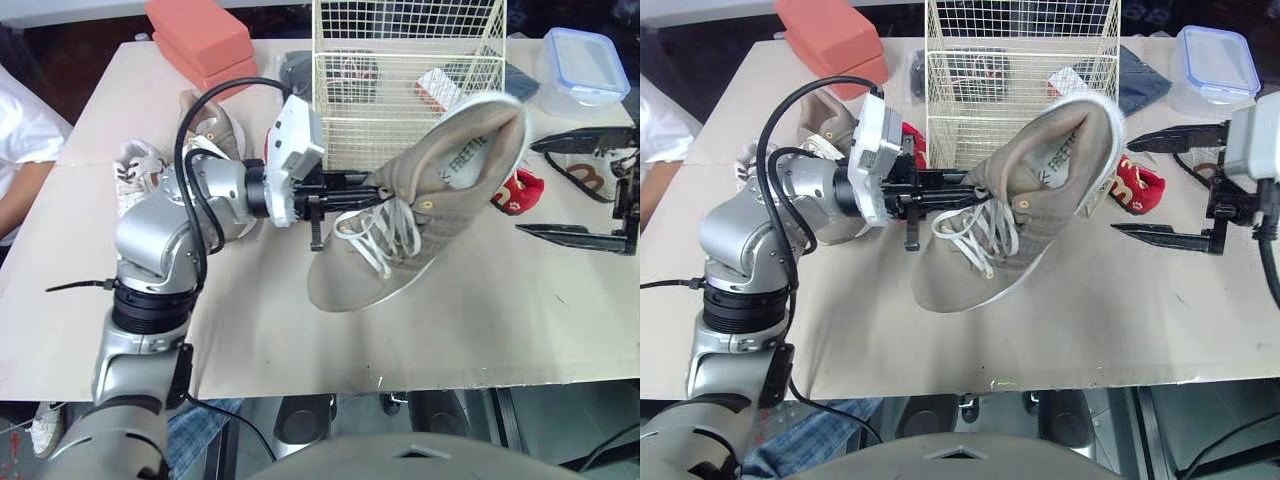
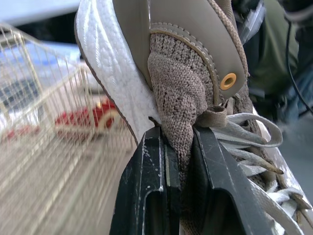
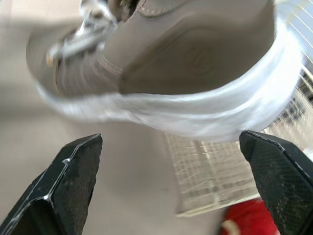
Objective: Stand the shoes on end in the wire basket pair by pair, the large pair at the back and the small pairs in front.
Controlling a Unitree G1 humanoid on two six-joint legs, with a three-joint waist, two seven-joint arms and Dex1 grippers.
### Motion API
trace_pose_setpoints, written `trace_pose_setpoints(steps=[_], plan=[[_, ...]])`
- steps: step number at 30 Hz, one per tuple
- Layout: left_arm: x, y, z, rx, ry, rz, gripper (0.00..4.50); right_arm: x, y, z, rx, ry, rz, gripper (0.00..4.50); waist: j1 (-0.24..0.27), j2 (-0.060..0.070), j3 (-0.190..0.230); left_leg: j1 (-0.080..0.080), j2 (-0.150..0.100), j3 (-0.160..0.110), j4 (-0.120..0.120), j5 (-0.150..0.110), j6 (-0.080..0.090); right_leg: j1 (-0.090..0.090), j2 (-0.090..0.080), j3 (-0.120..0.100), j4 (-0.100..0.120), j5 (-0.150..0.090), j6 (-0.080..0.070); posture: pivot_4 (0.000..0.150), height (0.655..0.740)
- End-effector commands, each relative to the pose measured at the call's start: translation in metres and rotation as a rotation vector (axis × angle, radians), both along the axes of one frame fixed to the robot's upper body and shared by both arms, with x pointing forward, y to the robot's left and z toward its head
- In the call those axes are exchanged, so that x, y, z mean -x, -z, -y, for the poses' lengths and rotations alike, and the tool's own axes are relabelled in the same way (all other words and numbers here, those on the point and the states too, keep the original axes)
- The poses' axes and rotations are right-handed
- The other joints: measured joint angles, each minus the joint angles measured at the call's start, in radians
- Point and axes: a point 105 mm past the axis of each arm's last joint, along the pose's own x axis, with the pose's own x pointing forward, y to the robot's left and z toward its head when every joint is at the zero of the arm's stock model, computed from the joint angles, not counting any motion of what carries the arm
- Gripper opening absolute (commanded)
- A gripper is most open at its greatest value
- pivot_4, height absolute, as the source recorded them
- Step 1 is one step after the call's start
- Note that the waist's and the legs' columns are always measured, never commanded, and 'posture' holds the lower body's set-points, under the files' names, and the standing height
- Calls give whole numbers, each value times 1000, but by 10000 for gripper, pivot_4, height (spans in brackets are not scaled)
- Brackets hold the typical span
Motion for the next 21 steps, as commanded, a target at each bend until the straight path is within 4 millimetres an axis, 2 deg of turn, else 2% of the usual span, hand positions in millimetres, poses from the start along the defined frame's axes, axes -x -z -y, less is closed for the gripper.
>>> trace_pose_setpoints(steps=[1, 5, 9, 13, 21], plan=[[8, -23, 8, 138, -32, 130, 654, 8, -4, -12, -197, 89, -64, 44267, 0, 0, 0, 0, 0, 0, 0, 0, 0, 0, 0, 0, 0, 0, 0, 1500, 6860], [6, -23, 15, 181, -73, 164, 654, 7, -7, -27, -377, 155, -116, 44267, -1, 0, 0, 0, 0, 0, 0, 0, 0, 0, 1, 0, 0, 0, 0, 1500, 6860], [-5, -28, 21, 255, -173, 213, 654, 9, -5, -44, -524, 221, -142, 44267, 2, -1, 0, 0, -1, 0, 0, 0, 0, 0, 2, 0, 0, 0, 0, 1500, 6860], [-11, -29, 25, 275, -240, 290, 654, 2, -8, -48, -649, 321, -142, 44267, 2, -1, 0, -1, -2, 0, 0, 0, 0, 0, 2, 1, -1, 0, 0, 1500, 6860], [-17, -19, 31, 279, -343, 349, 654, -17, -13, -49, -766, 532, -62, 44267, -1, -1, 0, -1, -2, 0, 0, 0, 0, -1, 3, 1, 0, 0, 1, 1500, 6860]])
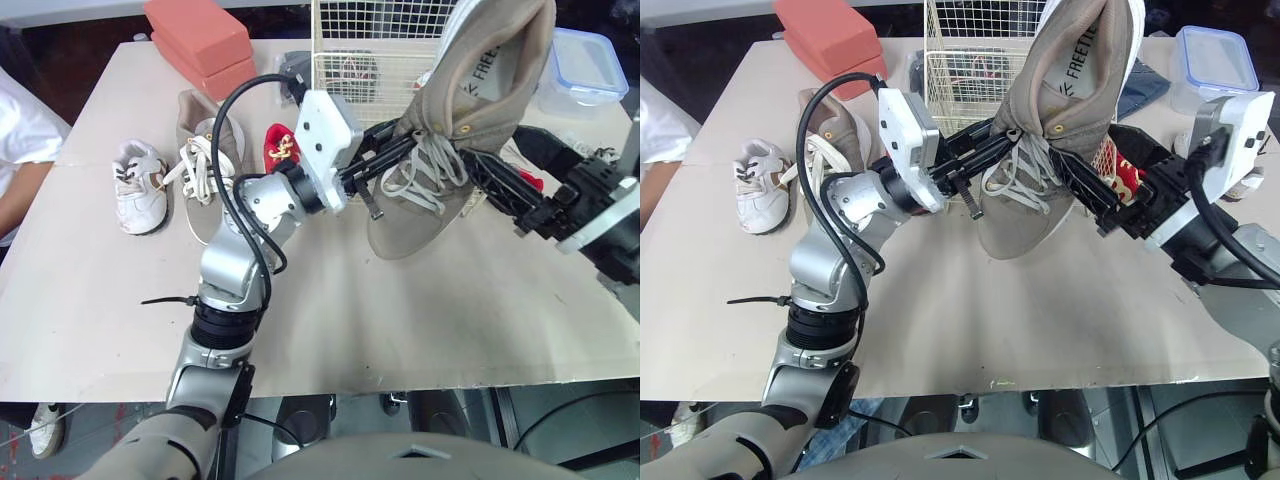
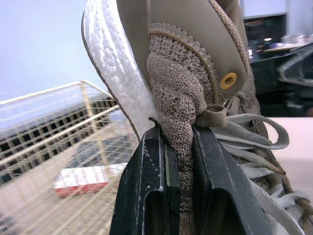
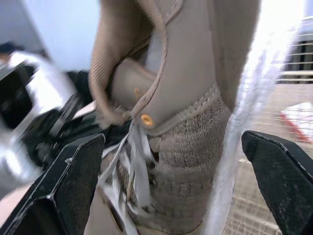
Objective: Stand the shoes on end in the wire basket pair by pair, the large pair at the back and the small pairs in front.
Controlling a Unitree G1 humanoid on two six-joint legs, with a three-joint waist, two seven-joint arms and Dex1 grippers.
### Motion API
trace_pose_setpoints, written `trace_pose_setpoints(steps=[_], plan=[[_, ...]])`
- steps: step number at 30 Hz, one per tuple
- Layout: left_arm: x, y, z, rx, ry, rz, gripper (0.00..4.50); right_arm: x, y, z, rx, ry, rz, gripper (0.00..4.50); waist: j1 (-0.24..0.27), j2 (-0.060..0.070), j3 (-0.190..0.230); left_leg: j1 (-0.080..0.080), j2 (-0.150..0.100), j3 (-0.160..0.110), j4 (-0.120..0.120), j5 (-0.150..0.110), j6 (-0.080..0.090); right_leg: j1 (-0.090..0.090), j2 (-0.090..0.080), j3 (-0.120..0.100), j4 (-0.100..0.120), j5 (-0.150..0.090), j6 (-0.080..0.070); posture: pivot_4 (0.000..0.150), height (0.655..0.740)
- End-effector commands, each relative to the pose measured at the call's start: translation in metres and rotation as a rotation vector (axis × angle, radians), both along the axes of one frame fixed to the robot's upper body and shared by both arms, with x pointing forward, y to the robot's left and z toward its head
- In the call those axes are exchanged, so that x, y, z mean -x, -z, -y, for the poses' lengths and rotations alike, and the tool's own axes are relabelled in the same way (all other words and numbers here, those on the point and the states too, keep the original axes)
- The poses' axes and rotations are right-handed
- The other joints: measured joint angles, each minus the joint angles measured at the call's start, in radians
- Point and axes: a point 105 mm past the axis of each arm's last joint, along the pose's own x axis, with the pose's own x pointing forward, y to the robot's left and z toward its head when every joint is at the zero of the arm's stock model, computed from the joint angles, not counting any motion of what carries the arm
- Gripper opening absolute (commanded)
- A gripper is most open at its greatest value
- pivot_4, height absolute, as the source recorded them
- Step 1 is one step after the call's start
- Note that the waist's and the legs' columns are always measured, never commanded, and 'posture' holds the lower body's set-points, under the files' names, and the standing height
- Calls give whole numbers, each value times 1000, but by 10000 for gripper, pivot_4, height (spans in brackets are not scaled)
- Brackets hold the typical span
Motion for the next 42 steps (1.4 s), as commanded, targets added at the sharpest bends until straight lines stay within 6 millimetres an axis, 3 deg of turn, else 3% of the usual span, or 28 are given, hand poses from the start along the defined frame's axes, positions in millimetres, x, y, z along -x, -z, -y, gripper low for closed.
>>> trace_pose_setpoints(steps=[1, 4, 7, 12, 15, 21, 23, 25, 27, 31, 36, 42], plan=[[7, -9, 2, 33, -12, 67, 654, -2, -13, -2, -57, 87, 62, 44267, 0, 0, 0, 0, 0, 0, 0, 0, 0, 0, 0, 0, 0, 0, 0, 1500, 6860], [7, -9, 2, 36, -15, 71, 654, -6, -13, -7, -80, 129, 57, 44267, 0, 0, 0, 0, 0, 0, 0, 0, 0, -1, 0, 0, 0, 0, 0, 1500, 6860], [9, -9, 2, 45, 7, 64, 654, -10, -12, -7, -99, 166, 52, 37444, 0, 0, 0, -1, 0, 0, 0, 0, 0, -1, 0, 0, 0, 0, 0, 1500, 6860], [14, -9, 0, 55, 52, 39, 654, -9, -12, -6, -107, 175, 51, 13200, 0, 0, 0, -1, 0, 0, 0, 0, 0, -1, 0, 0, -1, 0, -1, 1500, 6860], [17, -9, -2, 58, 88, 25, 654, -9, -14, -6, -105, 169, 55, 1128, 0, 0, 0, -1, 0, 0, 0, 0, 0, -1, 0, 0, 0, 0, -1, 1500, 6860], [22, -7, -4, 59, 168, -31, 654, -4, -20, -11, -120, 118, 75, 192, 0, 0, 0, -1, 0, 0, 0, 0, 0, -1, 0, 0, 0, 0, 0, 1500, 6860], [22, -6, -6, 56, 181, -72, 10963, -1, -22, -13, -128, 100, 84, 0, 0, 0, 0, -1, 0, 0, 0, 0, 0, -1, 0, 0, 0, 0, 0, 1500, 6860], [24, -6, -8, 53, 191, -89, 17915, 0, -23, -12, -144, 96, 87, 0, 0, 0, 0, -1, 0, 0, 0, 0, 0, -1, 0, 0, -1, 0, 0, 1500, 6860], [26, -7, -11, 56, 200, -99, 29801, 2, -24, -11, -156, 90, 96, 0, 0, 0, 0, -1, 0, 0, 0, 0, 0, -1, 0, 0, -1, 0, 0, 1500, 6860], [32, -10, -21, 56, 215, -100, 44223, 3, -36, -4, -104, 61, 161, 0, -1, 0, 0, -1, 0, 0, 0, 0, 0, -1, 1, 0, -1, 0, 0, 1500, 6860], [40, -21, -38, 66, 236, -103, 44223, -11, -77, 18, -88, 80, 284, 0, -1, 0, 0, 0, 0, 0, 0, 0, 1, -1, 1, 0, 0, 0, 1, 1500, 6860], [41, -40, -63, 79, 168, -92, 44223, -35, -133, 27, -135, 131, 448, 0, -2, 1, 0, 1, 0, 0, -2, -1, 1, -1, 4, 1, -1, 0, -1, 1500, 6860]])
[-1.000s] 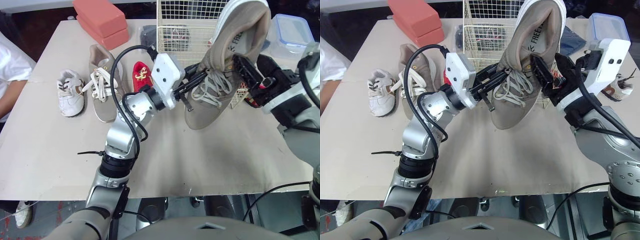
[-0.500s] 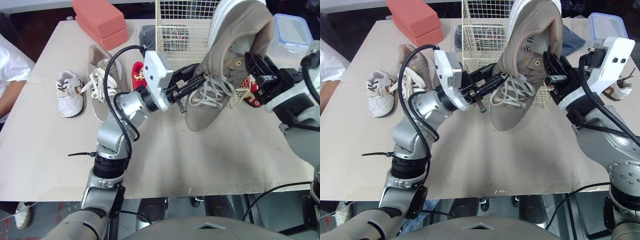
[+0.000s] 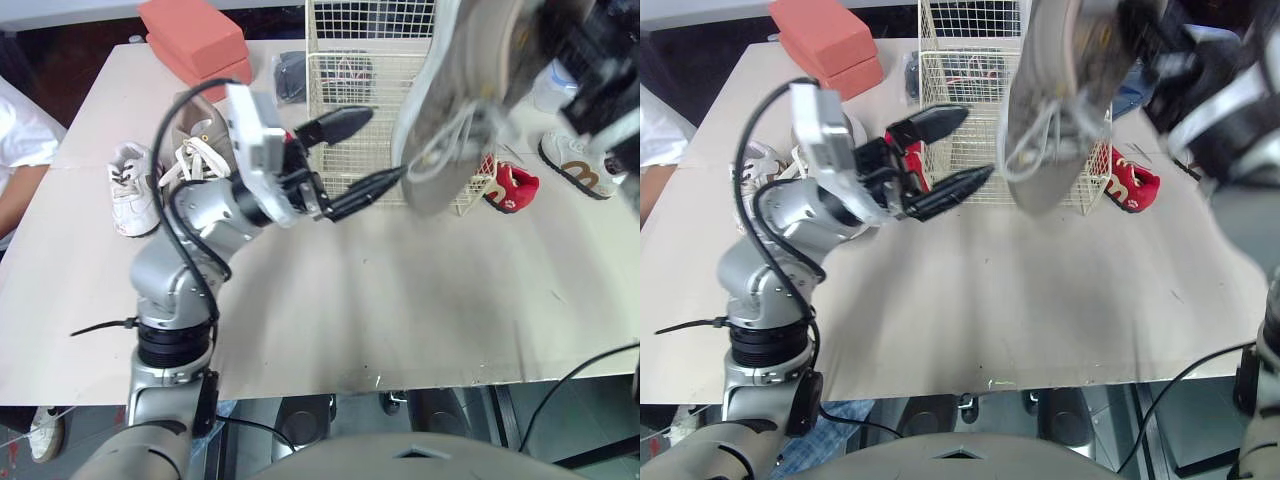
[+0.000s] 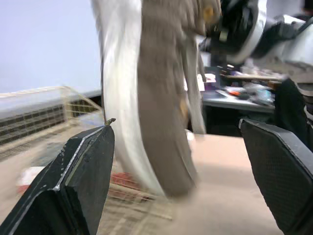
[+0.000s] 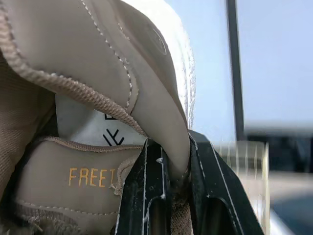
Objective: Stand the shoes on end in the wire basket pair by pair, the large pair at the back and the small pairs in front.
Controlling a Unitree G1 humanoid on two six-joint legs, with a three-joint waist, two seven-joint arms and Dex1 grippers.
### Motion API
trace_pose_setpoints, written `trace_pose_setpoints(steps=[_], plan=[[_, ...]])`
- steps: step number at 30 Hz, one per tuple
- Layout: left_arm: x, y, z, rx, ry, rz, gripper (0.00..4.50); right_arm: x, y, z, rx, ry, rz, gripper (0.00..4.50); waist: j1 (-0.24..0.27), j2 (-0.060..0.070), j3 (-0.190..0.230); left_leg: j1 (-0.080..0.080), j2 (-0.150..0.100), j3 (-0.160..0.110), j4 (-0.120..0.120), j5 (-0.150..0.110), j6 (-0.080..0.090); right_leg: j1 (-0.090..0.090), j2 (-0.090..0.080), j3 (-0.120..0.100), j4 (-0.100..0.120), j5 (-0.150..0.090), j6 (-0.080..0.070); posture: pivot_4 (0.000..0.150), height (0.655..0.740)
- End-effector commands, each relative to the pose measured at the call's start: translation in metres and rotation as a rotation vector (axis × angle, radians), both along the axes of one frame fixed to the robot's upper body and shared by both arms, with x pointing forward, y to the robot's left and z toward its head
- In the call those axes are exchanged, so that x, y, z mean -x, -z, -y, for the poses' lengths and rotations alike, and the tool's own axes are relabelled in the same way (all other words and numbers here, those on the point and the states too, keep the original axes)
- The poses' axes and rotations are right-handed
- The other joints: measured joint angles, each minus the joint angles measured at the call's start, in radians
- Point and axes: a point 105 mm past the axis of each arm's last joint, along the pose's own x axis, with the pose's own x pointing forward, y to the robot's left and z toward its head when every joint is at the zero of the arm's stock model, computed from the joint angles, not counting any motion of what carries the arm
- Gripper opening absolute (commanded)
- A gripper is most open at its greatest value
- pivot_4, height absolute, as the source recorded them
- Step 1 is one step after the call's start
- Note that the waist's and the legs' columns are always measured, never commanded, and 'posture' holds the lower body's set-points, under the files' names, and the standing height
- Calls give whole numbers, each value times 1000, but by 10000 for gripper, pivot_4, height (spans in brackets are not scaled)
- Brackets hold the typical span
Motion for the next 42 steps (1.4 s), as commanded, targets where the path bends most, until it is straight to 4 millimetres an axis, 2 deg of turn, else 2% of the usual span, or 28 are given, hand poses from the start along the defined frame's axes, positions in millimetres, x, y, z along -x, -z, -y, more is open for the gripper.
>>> trace_pose_setpoints(steps=[1, 4, 7, 16, 24, 28, 31, 36, 42], plan=[[10, -17, -7, 7, -8, 57, 44223, -5, -29, 10, -39, 54, 129, 0, 2, 0, 0, 0, 0, 0, 0, 1, -1, 0, 0, 0, 0, 0, 0, 1500, 6860], [6, -21, -14, -15, -60, 62, 44223, -23, -51, 24, -99, 133, 223, 0, 1, 0, 0, -1, 0, 2, 0, 1, -1, -1, -2, 2, -1, 0, 0, 1500, 6860], [4, -26, -16, -2, -99, 65, 44223, -37, -61, 28, -97, 192, 305, 0, 5, 0, 0, -2, -1, 2, 0, 1, -1, -1, -3, 1, -1, 0, 0, 1500, 6860], [5, -29, -24, -25, -205, 81, 44223, -73, -65, 33, -77, 282, 407, 0, -1, 0, 0, -2, 0, 2, -1, 1, -1, -2, -4, 0, 0, 0, 0, 1500, 6860], [2, -30, -26, 16, -254, 73, 44223, -99, -49, 32, -59, 294, 387, 0, -1, 0, 0, -2, 0, 2, -1, 1, -1, -2, -4, 0, 0, 0, 0, 1500, 6860], [-2, -32, -29, 20, -288, 84, 44223, -105, -43, 33, -46, 310, 377, 0, 1, 0, 0, -2, 0, 2, -1, 1, -1, -2, -4, 0, 1, 0, 0, 1500, 6860], [-5, -37, -35, 41, -330, 107, 44223, -115, -32, 33, -24, 341, 336, 0, 1, 0, 0, -2, 0, 2, -1, 1, -1, -2, -5, 0, 1, 0, 0, 1500, 6860], [-9, -36, -36, 43, -350, 120, 44223, -117, -19, 26, 21, 362, 292, 0, 1, 0, 0, -2, 0, 1, 0, 1, -1, -2, -5, 0, 1, 0, 0, 1500, 6860], [-15, -36, -37, 42, -372, 124, 44223, -115, 22, 18, 82, 392, 176, 0, 5, 0, 0, -2, 0, 0, 0, 1, -1, -1, -6, -2, 1, 0, 0, 1500, 6860]])
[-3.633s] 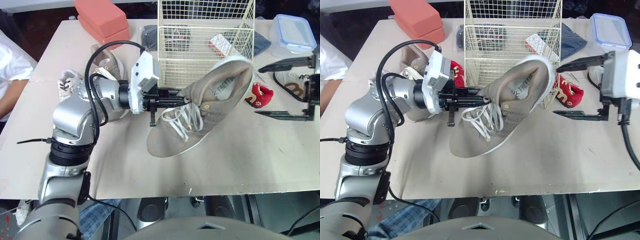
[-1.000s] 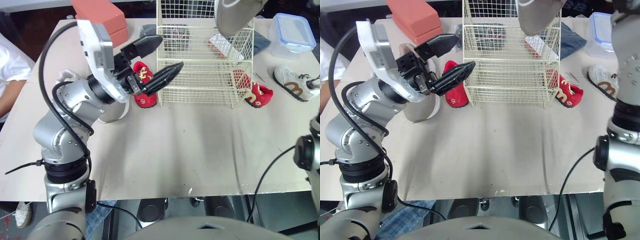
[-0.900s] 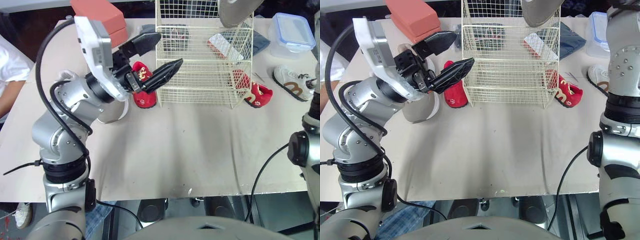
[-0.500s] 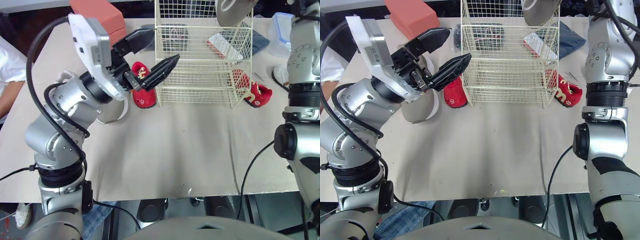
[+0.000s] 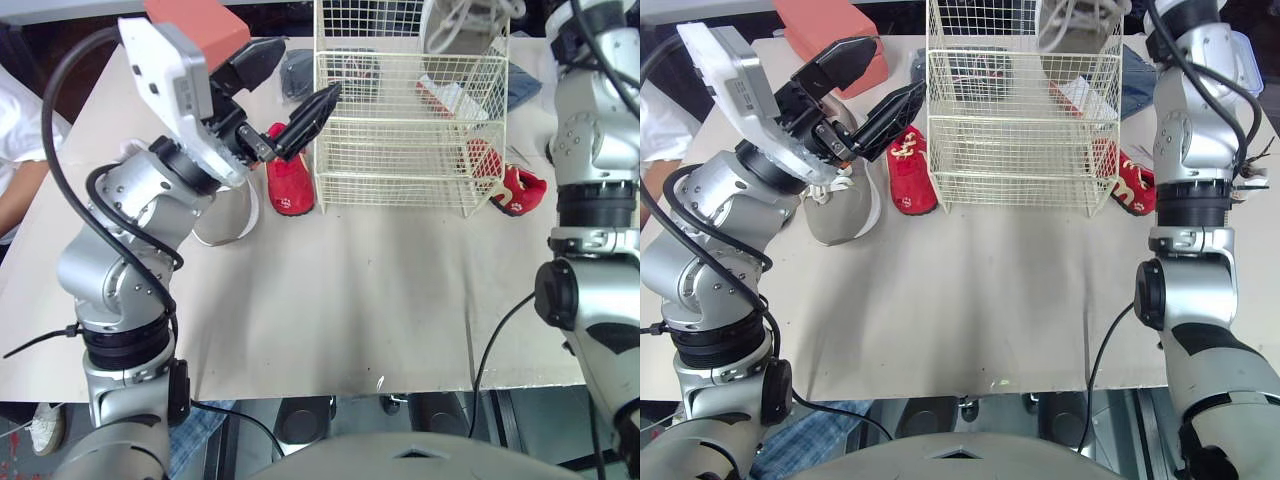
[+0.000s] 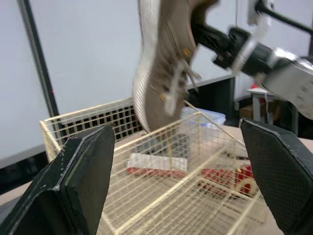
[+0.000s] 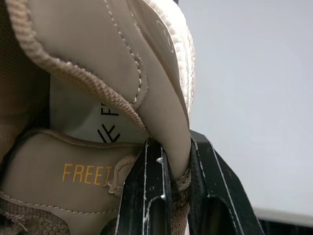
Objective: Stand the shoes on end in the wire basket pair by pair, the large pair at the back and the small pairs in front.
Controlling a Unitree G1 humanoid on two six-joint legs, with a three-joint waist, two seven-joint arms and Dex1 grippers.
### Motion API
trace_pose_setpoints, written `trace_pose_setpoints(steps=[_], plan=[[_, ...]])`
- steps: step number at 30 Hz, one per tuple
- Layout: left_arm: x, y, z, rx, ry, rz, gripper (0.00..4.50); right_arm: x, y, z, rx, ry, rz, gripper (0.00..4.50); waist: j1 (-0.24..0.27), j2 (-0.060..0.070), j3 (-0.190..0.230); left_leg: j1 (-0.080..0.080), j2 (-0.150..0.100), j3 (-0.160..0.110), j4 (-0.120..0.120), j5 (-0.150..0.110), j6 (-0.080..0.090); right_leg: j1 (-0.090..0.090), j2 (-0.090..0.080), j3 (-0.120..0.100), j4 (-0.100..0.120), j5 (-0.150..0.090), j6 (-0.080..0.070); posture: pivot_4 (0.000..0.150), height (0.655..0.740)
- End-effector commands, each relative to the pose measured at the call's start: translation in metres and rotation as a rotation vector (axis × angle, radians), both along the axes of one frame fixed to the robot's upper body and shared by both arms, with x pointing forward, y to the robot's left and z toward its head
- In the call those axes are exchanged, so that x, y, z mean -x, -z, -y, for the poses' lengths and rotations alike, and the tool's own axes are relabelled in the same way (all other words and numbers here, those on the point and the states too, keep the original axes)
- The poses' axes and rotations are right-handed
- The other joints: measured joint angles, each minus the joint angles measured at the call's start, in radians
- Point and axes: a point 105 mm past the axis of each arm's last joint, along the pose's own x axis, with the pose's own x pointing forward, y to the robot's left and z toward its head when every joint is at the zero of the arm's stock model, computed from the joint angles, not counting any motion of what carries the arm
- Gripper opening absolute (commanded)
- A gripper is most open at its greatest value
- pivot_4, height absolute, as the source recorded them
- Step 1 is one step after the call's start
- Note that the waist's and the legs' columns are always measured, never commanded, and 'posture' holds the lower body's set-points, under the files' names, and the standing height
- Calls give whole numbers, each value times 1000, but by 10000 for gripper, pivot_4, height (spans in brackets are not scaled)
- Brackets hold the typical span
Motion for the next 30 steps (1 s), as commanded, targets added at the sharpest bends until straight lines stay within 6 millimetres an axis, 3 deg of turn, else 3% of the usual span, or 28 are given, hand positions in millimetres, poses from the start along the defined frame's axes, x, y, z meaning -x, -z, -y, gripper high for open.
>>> trace_pose_setpoints(steps=[1, 18, 23, 28, 29, 30], plan=[[3, -9, 0, 0, -9, 54, 44223, 6, 11, 3, 1, 49, -35, 0, 0, 0, 0, 0, 0, 0, 0, 0, 0, 0, 0, 0, 0, 0, 0, 1500, 6860], [2, -1, 4, -14, 7, 30, 44223, -13, 79, 3, -5, 87, -355, 0, 0, 0, 0, 0, 0, -2, 0, 0, 0, 1, 0, -2, -1, 0, 0, 1500, 6860], [2, 1, 4, -18, 7, 24, 44223, -15, 88, 3, 9, 97, -394, 0, 0, -1, -1, 0, 0, -2, 0, 0, 0, 1, 0, -2, -1, 0, 0, 1500, 6860], [2, 2, 3, -18, 7, 20, 44223, -14, 83, 3, -1, 101, -370, 0, 0, -2, -2, 0, 0, -2, 0, 0, 0, 2, 0, -3, 0, 0, 0, 1500, 6860], [1, 2, 3, -18, 7, 19, 45000, -12, 78, 4, 1, 101, -347, 6041, 0, -2, -2, 0, 0, -2, 0, 0, 0, 2, 0, -3, 0, 0, 0, 1500, 6860], [1, 2, 3, -19, 8, 18, 45000, -11, 75, 4, 4, 101, -329, 7656, 0, -2, -2, 0, 0, -2, 0, 0, 0, 2, 0, -3, 0, 0, 0, 1500, 6860]])
